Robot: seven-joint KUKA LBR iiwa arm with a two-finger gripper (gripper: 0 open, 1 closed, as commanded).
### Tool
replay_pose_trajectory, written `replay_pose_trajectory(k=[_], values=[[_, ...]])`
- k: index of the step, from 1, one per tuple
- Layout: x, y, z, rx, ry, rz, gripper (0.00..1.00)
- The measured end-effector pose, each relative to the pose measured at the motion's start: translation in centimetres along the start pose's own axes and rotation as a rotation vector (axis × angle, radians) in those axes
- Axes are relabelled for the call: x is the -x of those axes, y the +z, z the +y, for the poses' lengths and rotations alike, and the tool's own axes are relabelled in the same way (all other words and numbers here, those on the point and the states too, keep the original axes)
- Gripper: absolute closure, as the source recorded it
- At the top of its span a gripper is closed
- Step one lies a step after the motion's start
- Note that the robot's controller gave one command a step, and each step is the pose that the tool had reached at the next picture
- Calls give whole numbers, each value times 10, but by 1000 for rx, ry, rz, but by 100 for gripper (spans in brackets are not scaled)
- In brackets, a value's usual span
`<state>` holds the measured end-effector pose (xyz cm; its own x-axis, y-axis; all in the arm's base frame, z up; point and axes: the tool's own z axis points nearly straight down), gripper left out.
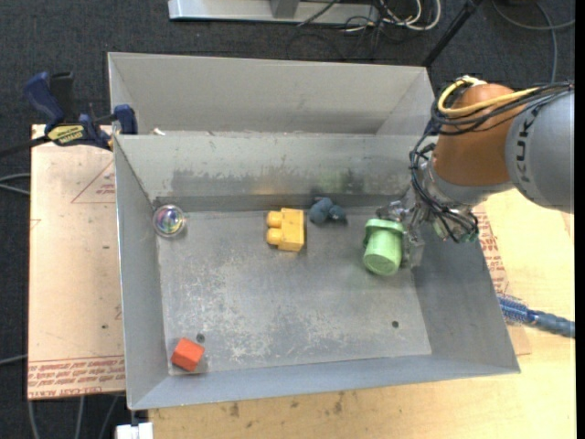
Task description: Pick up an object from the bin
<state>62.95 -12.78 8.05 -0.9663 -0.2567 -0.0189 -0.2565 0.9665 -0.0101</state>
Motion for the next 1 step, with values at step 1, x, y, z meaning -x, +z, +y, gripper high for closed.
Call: replay_pose_trajectory(k=[1], values=[[5, -72, -1, 5, 0, 7, 100]])
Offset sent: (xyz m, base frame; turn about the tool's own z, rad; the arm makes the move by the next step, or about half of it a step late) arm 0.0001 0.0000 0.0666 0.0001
